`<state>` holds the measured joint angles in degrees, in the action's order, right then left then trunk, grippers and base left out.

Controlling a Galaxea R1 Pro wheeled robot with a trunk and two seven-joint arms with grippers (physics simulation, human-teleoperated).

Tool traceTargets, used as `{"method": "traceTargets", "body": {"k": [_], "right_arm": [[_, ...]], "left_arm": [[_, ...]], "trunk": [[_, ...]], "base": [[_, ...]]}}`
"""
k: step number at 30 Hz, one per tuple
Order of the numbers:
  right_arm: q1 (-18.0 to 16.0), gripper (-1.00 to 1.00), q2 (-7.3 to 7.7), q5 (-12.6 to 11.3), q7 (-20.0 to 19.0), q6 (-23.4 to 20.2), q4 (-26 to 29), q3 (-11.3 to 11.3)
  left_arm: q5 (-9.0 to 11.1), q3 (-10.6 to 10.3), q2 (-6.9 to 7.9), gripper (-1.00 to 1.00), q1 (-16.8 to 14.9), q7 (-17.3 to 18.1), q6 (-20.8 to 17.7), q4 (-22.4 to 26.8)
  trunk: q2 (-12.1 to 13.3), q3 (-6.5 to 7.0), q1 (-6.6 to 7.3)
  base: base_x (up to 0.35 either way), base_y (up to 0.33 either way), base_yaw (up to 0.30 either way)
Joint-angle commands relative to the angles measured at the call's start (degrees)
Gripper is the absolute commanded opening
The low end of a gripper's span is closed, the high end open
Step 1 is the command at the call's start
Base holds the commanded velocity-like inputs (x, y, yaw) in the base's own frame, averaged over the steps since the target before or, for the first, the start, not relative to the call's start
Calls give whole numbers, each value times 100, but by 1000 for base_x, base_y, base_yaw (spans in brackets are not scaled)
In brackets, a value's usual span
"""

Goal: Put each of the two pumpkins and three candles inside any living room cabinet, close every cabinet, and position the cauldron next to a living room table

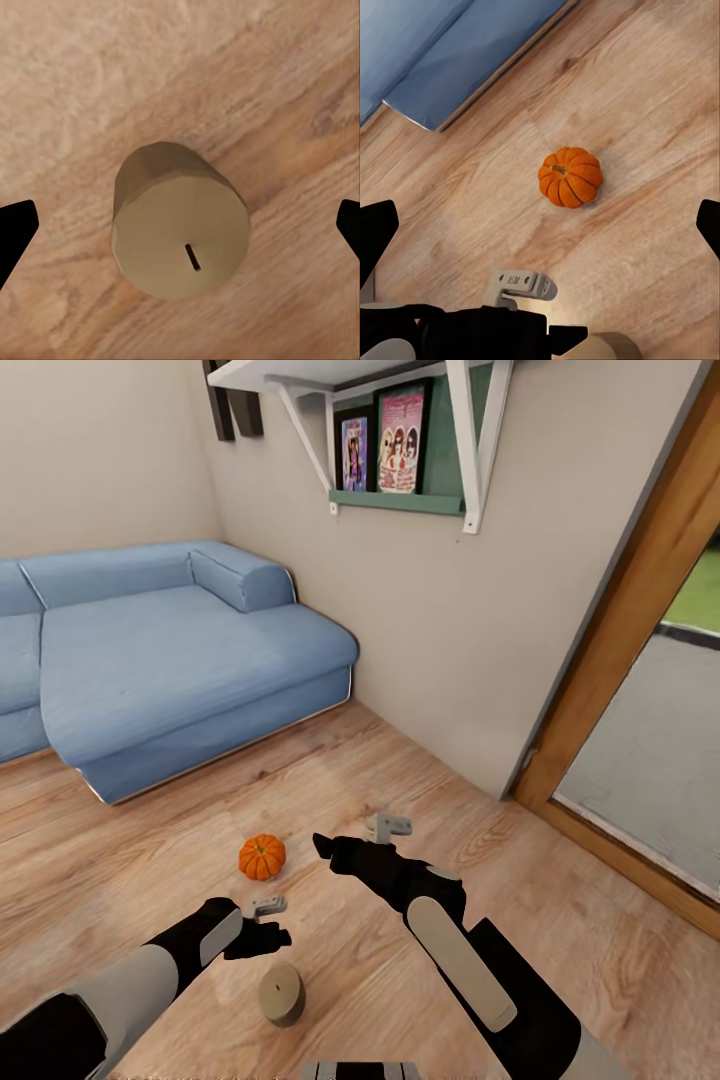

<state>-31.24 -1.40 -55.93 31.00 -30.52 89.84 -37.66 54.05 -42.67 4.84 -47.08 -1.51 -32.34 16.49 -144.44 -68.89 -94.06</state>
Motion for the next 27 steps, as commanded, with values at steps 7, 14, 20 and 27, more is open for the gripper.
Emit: {"method": "traceTargets", "body": {"k": [7, 14, 20, 27], "right_arm": [[-5, 100, -1, -50, 55, -5, 7, -4], [-5, 100, -1, -50, 55, -5, 7, -4], [-5, 100, -1, -50, 55, -6, 7, -4], [-5, 100, -1, -50, 55, -6, 7, -4]], "left_arm": [[35, -31, 1, 100, -3, -29, 158, 14], [29, -31, -1, 100, -3, -28, 539, 18], [27, -31, -1, 100, -3, -32, 626, 21], [26, -32, -1, 100, -3, -27, 671, 21]], "trunk": [[-12, -161, -17], [-19, -271, -29], [-23, -338, -37], [-28, -426, -47]], "base": [[0, 0, 0], [0, 0, 0], [0, 0, 0], [0, 0, 0]]}}
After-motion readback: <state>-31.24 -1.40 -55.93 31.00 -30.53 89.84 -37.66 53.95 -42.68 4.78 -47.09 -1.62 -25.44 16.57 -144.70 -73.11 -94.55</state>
